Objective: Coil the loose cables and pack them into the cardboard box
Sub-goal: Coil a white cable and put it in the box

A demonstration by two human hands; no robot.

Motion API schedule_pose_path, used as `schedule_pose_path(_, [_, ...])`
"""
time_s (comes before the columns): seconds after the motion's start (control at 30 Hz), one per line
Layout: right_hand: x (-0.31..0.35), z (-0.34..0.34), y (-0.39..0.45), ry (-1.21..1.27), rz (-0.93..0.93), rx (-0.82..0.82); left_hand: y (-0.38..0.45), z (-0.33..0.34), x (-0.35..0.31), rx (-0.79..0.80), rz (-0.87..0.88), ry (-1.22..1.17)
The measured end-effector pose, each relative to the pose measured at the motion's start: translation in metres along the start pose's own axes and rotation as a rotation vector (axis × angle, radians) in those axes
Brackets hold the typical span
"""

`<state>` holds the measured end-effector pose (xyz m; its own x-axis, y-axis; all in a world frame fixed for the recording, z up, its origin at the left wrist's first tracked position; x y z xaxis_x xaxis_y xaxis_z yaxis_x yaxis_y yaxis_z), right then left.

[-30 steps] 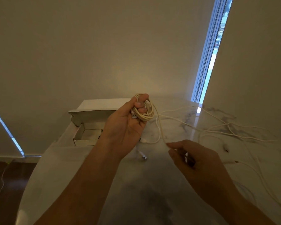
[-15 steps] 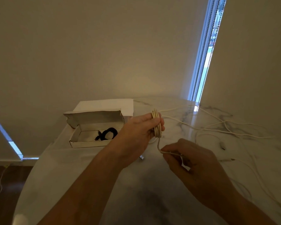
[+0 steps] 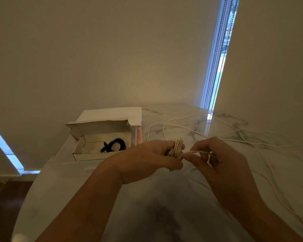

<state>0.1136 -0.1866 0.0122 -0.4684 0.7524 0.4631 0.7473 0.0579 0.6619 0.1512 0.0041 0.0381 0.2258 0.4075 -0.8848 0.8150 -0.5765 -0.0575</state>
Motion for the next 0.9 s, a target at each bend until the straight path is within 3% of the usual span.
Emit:
schedule_pose_path(0.13, [0.0,-0.001,0.002,-0.03,-0.046,0.022,0.002,0.002,0.002,-0.013,0.019,0.082])
schedule_pose_path(0.53, [-0.025,-0.005,0.01,-0.094,-0.039,0.092,0.007,-0.012,0.017,-0.387,-0.058,-0.275])
schedule_pose_path(0.67, [-0.033,-0.008,0.011,-0.152,-0.016,0.024,0.006,-0.011,0.016,-0.351,-0.055,-0.201])
schedule_pose_path(0.9, [-0.032,-0.016,0.012,-0.28,0.022,-0.091,0.008,0.009,0.007,-0.347,0.008,0.146])
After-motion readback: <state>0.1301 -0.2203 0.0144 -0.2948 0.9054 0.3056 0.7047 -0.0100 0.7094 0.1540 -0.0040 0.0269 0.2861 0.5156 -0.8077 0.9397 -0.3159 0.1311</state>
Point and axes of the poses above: each hand's wrist, its own y-axis towards the middle knuckle, its own z-axis out of the palm, x = y × z, the point moved 1 cm from there along y, towards the middle knuckle, and after that the axes turned 6 degrees about -y, right-handed, at the moved point
